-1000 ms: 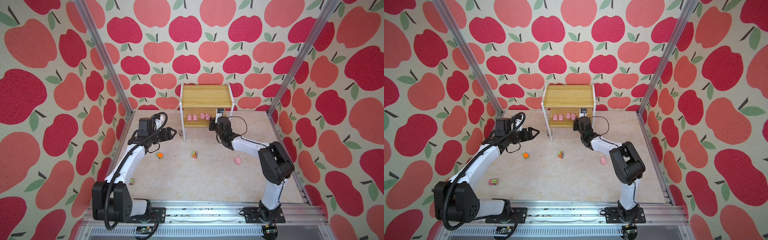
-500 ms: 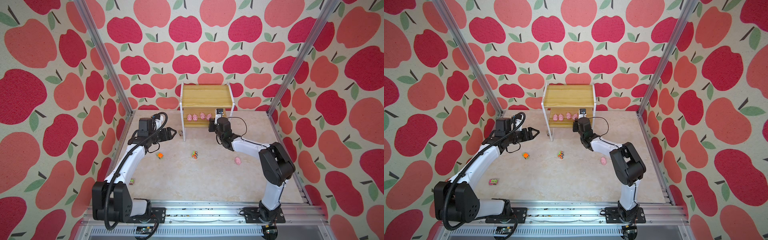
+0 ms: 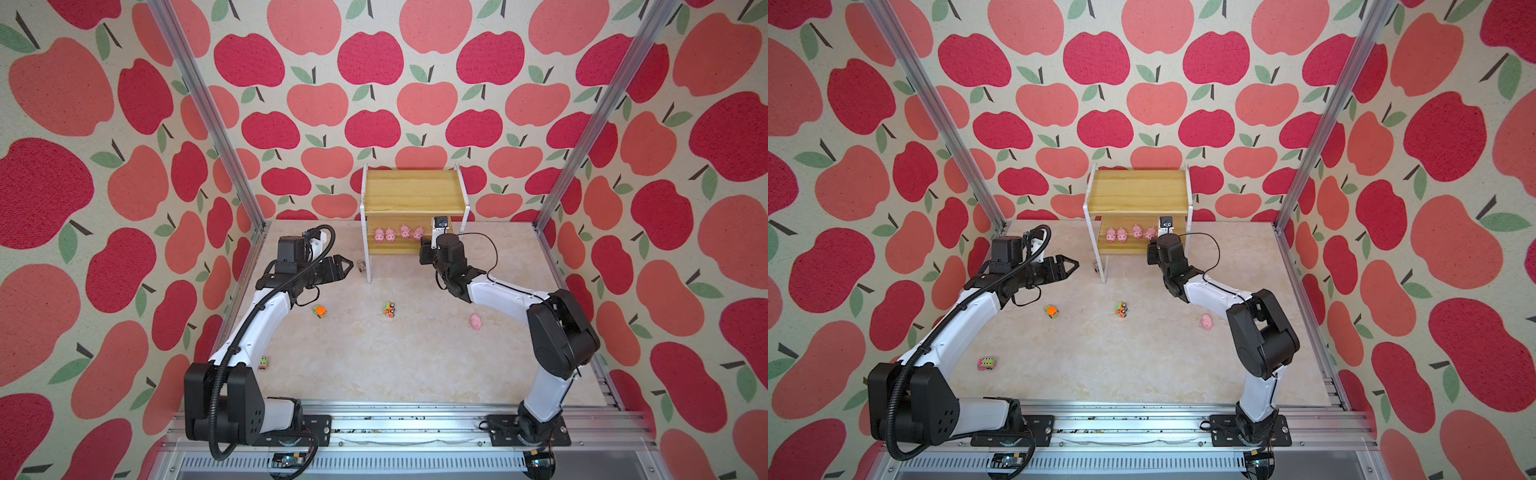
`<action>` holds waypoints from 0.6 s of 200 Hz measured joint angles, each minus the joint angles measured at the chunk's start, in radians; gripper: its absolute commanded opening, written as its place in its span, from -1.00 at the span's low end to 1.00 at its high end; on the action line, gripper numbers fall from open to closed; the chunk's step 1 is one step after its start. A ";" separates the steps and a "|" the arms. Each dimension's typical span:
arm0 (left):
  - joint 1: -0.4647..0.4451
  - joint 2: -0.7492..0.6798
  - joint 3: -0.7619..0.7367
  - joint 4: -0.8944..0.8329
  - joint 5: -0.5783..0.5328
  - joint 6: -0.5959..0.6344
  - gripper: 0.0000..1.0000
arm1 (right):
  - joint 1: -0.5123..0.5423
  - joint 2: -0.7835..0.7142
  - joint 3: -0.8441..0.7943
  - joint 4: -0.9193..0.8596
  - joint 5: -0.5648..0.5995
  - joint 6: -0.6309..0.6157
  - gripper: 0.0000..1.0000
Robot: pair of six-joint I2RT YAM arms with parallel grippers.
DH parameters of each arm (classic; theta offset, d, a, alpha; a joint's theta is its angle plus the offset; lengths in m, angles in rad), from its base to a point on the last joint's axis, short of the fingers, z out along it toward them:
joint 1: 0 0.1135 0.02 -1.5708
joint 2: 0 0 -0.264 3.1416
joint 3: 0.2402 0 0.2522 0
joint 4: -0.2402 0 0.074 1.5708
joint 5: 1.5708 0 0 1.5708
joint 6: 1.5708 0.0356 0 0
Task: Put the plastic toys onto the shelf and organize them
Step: 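Lift the right gripper up and away from the lower shelf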
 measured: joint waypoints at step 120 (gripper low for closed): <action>0.000 0.000 -0.001 0.000 0.000 0.001 0.50 | 0.000 0.114 0.153 -0.085 0.151 0.048 0.23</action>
